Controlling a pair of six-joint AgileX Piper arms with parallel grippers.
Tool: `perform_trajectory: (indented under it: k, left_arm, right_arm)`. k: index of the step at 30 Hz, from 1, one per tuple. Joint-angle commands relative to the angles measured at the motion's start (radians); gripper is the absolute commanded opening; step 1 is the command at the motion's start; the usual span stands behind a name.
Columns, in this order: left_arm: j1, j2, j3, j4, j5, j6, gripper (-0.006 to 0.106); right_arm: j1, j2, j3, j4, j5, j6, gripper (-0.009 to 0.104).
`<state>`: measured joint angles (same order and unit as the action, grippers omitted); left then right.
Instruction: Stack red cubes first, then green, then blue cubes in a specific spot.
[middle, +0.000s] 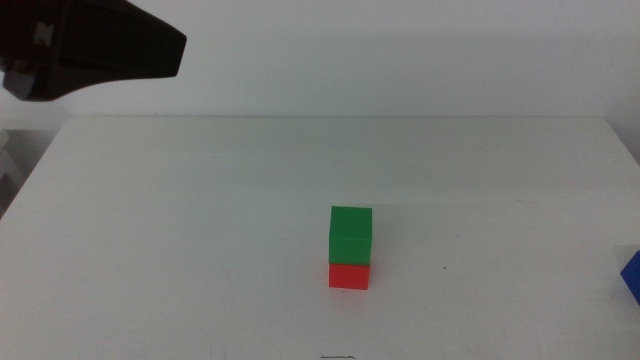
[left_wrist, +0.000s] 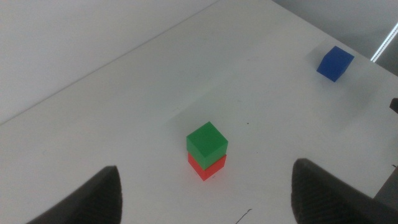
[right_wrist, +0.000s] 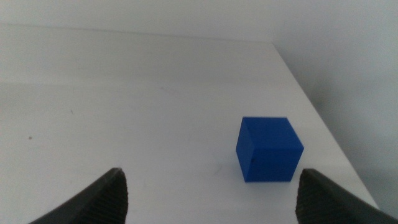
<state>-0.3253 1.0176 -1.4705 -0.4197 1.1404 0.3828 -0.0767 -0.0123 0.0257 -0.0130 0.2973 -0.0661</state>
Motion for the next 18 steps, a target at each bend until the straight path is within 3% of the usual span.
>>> perform_trajectory:
  k: [1,18]
  left_arm:
    - [-0.001,-0.009,-0.025,-0.038,-0.066,-0.004,0.093]
    - [-0.001,-0.009,-0.025,-0.035,-0.065,-0.004,0.093]
  right_arm:
    - [-0.008,0.006,-0.052,0.001,-0.035,-0.010,0.083]
    - [-0.007,0.564,-0.752,-0.022,0.480,-0.008,0.083]
